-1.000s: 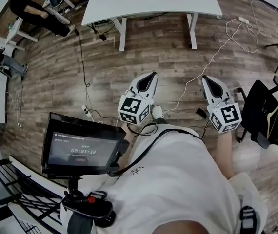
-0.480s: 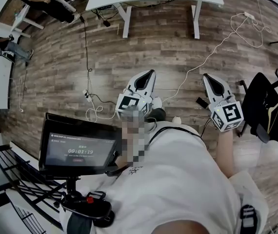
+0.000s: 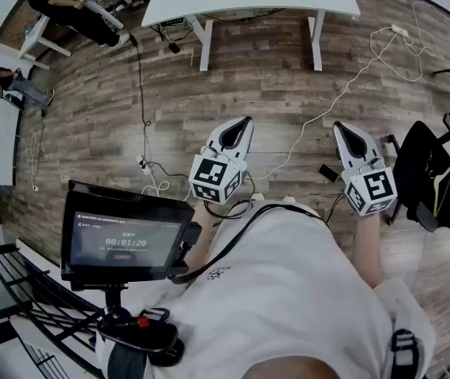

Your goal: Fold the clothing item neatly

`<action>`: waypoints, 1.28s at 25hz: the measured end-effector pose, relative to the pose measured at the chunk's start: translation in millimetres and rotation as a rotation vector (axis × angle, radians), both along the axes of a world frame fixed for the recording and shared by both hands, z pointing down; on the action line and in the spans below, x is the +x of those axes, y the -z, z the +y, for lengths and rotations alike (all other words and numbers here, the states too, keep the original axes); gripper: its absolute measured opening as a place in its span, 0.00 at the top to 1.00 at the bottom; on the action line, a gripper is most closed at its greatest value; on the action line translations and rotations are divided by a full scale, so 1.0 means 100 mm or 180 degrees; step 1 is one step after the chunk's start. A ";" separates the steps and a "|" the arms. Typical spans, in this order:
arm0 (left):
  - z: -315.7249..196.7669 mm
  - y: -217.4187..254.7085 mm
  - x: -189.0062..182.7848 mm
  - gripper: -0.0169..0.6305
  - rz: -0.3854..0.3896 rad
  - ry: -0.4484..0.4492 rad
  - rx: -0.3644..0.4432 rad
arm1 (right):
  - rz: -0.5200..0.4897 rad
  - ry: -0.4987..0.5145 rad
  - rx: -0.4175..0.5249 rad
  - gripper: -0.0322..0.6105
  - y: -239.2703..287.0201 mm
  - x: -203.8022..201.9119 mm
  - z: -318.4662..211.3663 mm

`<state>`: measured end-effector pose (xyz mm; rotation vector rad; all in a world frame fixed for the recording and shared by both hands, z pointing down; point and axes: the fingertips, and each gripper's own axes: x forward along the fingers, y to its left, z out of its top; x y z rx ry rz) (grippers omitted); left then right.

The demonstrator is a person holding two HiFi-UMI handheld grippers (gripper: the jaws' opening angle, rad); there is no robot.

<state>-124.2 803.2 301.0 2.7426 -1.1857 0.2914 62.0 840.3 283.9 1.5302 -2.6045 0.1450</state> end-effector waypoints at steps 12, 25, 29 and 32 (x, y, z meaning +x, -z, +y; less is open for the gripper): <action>-0.07 -0.03 -0.20 0.97 0.0035 -0.0022 0.0013 | -0.0010 -0.0139 0.0026 0.95 0.02 -0.11 0.02; -0.10 0.03 -0.45 0.97 0.0022 -0.0034 0.0034 | 0.0010 -0.0274 0.0038 0.95 0.12 -0.27 0.01; -0.02 0.06 -0.44 0.97 -0.0014 -0.0089 0.0039 | -0.0023 -0.0342 0.0052 0.95 0.16 -0.23 0.11; 0.04 0.10 -0.42 0.97 -0.0022 -0.0137 0.0055 | -0.0048 -0.0374 0.0052 0.95 0.19 -0.21 0.19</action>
